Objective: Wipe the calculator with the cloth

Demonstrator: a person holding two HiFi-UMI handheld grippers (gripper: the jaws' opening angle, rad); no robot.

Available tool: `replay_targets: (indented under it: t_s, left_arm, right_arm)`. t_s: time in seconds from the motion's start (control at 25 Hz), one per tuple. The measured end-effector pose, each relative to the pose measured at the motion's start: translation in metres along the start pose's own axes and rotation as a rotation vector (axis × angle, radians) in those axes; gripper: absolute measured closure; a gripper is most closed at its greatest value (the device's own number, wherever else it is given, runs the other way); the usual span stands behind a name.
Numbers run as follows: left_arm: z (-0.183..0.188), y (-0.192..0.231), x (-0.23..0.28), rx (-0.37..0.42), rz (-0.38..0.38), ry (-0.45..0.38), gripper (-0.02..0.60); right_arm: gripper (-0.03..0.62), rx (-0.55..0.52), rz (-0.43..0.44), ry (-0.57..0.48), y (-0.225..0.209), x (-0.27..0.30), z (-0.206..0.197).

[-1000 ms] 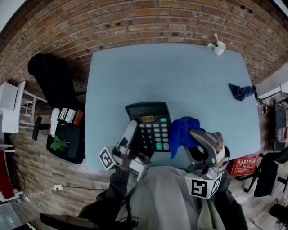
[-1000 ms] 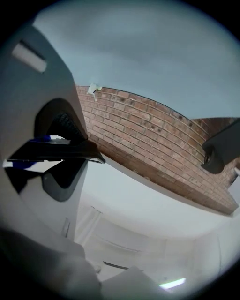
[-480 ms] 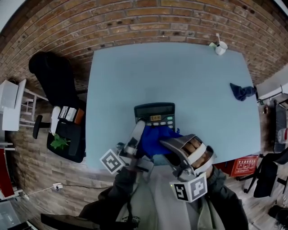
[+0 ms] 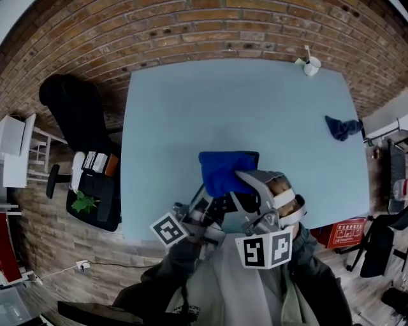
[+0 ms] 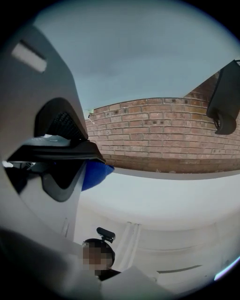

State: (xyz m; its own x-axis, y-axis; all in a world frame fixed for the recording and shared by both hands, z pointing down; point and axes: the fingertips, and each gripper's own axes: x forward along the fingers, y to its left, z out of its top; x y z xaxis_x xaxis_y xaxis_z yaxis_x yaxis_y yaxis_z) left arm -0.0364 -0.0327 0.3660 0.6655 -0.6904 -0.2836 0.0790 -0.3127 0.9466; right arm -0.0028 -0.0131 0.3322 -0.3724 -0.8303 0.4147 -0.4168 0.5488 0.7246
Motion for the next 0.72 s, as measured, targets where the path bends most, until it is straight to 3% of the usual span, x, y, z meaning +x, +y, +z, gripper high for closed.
replay_targets:
  t_s: [0.12,0.24,0.32,0.48,0.72]
  left_arm:
    - [0.004,0.01,-0.006,-0.014,0.015,-0.018,0.474]
    - [0.006,0.022,-0.011,0.024,0.049,-0.008,0.469]
    - [0.009,0.033,-0.016,0.019,0.061,-0.014,0.469]
    - [0.012,0.062,-0.02,-0.019,0.064,-0.017,0.476]
    - [0.007,0.141,-0.018,-0.006,0.208,0.028,0.474]
  right_arm:
    - [0.499,0.06,0.034,0.009,0.009,0.008,-0.008]
    - [0.499,0.232,0.031,0.102,0.002,0.014,-0.058]
    - [0.499,0.284,0.024,0.18,0.007,0.016,-0.097]
    - [0.499,0.404,0.092,0.303,0.047,0.014,-0.156]
    - [0.499,0.525,0.185,0.443,0.121,0.01,-0.207]
